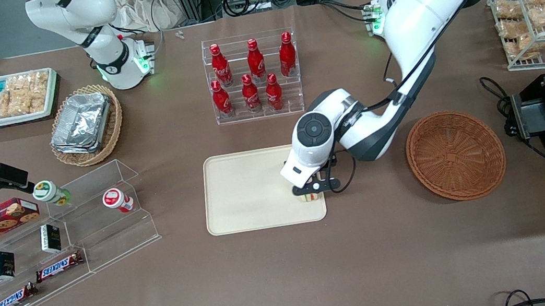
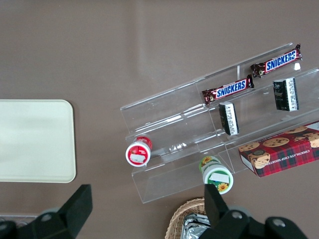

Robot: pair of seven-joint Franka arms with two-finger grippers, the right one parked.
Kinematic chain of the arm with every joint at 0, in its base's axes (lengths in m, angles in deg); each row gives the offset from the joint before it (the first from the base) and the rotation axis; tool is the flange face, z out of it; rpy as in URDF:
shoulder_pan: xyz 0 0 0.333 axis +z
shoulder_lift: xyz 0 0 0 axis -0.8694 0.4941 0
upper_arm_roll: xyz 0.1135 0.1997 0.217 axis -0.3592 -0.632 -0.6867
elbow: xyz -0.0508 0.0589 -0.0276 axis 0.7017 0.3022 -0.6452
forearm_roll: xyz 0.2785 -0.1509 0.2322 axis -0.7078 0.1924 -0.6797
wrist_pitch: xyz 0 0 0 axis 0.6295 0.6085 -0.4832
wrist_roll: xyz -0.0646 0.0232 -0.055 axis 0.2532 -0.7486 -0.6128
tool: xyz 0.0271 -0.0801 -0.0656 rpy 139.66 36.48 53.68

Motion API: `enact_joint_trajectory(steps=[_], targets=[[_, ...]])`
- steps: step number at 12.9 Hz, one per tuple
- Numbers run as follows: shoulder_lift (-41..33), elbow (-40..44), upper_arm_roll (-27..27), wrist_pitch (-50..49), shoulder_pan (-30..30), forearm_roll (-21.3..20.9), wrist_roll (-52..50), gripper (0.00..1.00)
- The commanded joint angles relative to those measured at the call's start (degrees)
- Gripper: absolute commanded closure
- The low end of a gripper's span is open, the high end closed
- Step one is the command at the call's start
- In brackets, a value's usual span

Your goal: Place sandwich from basket to tray

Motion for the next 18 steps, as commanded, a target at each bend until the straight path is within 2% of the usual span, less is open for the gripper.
enact_joint_trajectory(steps=[1,5,8,10,13,14,18], targets=[[-9.7,-3.7,1.6,-9.2,6.0,2.9,6.2,0.00],[-20.6,-7.9,3.4,-16.5,17.9,9.6,21.4,0.00],[-25.7,-4.5,3.4,-24.1,25.3,11.1,31.8,0.00],[-27.0,-0.5,3.3,-30.0,29.2,11.2,32.4,0.00],[-27.2,2.4,3.2,-34.1,36.0,16.4,33.6,0.00],[-27.4,2.4,3.3,-34.1,37.3,17.6,33.9,0.00],[-27.7,2.7,2.6,-34.0,37.6,16.4,36.5,0.00]])
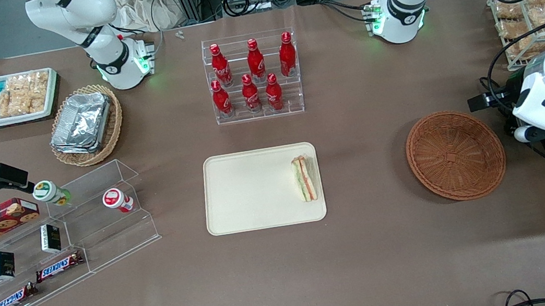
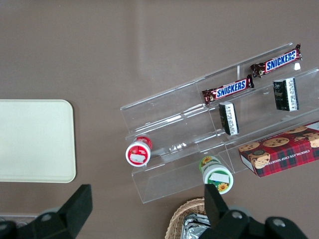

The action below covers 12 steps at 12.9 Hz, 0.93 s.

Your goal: Place sandwich from basket to tray

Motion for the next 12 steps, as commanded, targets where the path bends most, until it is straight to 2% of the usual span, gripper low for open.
enact_joint_trajectory(steps=[1,4,6,8,11,12], targets=[[-0.5,1.6,0.0,-1.0,0.0,-0.5,1.1,0.00],[-0.9,1.8,-1.8,-0.4,0.0,-2.2,4.2,0.00],[-2.4,1.6,-7.4,0.0,-3.0,-0.9,7.3,0.00],[-4.2,1.4,-19.9,0.8,-12.2,2.7,10.4,0.00],[-5.6,0.5,-41.0,1.9,-29.4,6.7,14.7,0.00],[-5.7,0.3,-44.6,2.6,-32.3,7.8,14.7,0.00]])
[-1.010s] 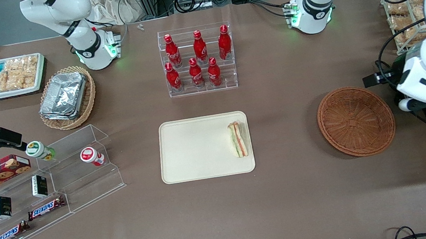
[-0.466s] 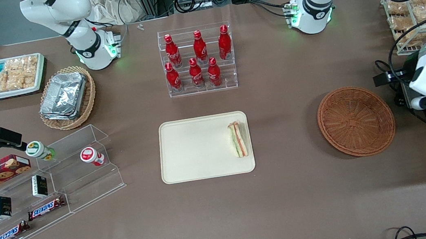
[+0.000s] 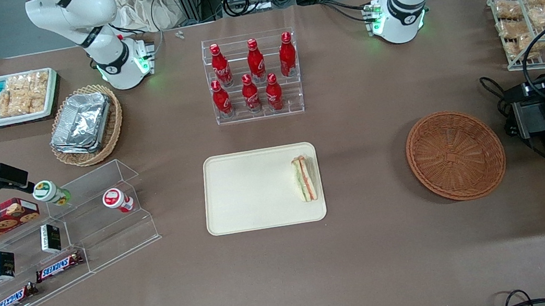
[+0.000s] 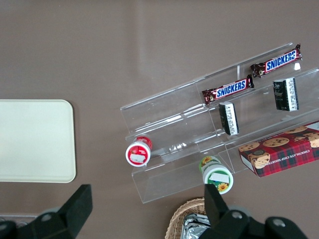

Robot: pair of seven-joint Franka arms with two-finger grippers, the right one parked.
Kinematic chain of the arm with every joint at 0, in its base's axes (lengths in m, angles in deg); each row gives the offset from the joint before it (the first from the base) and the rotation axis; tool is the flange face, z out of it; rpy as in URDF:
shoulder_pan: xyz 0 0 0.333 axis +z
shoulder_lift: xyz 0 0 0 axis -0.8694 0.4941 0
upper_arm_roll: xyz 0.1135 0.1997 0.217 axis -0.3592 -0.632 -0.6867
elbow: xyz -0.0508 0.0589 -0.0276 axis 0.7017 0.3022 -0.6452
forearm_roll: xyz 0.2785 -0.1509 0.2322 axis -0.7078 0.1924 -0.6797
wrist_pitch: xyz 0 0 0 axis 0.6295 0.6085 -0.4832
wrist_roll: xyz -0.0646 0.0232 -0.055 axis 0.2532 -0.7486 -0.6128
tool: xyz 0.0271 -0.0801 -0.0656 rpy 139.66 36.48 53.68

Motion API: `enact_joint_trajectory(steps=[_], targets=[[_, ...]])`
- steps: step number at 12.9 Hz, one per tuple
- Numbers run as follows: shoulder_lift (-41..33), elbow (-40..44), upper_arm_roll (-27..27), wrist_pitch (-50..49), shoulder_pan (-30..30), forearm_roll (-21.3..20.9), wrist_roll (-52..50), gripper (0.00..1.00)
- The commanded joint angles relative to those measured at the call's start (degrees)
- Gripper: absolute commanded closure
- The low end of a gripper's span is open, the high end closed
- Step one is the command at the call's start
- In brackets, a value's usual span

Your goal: Place sandwich from basket to tray

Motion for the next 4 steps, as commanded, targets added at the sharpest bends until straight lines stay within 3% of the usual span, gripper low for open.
enact_joint_trajectory(steps=[1,4], targets=[[-1.0,-1.0,-8.2,1.8,-6.8,2.4,1.4,0.00],[0.7,0.5,-8.0,1.8,-6.9,2.5,1.0,0.00]])
